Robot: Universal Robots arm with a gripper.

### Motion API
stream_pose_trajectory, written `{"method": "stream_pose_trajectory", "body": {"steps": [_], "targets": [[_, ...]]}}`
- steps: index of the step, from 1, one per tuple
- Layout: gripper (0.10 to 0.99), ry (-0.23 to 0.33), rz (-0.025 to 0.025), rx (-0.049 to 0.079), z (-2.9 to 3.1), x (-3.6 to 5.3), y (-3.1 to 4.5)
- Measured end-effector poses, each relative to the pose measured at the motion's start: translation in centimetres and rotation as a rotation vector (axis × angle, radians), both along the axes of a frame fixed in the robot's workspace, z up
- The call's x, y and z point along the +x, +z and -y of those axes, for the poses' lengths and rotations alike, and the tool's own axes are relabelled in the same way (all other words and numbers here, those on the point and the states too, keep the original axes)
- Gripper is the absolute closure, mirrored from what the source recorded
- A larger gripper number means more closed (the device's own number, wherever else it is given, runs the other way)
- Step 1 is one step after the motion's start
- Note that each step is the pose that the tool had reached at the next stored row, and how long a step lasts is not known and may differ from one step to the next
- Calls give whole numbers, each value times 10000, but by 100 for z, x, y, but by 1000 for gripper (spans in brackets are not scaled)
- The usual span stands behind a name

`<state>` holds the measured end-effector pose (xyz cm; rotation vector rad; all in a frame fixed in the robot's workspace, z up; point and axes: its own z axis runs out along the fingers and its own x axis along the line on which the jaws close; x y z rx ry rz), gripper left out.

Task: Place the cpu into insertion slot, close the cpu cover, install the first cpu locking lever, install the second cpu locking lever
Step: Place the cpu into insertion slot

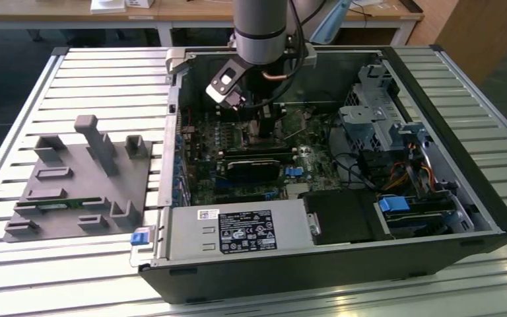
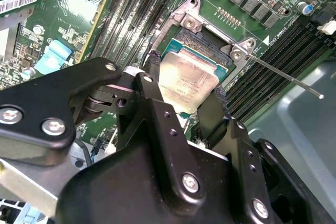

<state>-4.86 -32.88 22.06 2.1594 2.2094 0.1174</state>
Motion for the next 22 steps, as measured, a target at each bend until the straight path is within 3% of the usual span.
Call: {"method": "stream_pose_trajectory", "body": {"steps": [14,22], "targets": [[549,-1,-8,-1,-17,8,-46],[549,-67,-37,-1,-45,12,-133]]}}
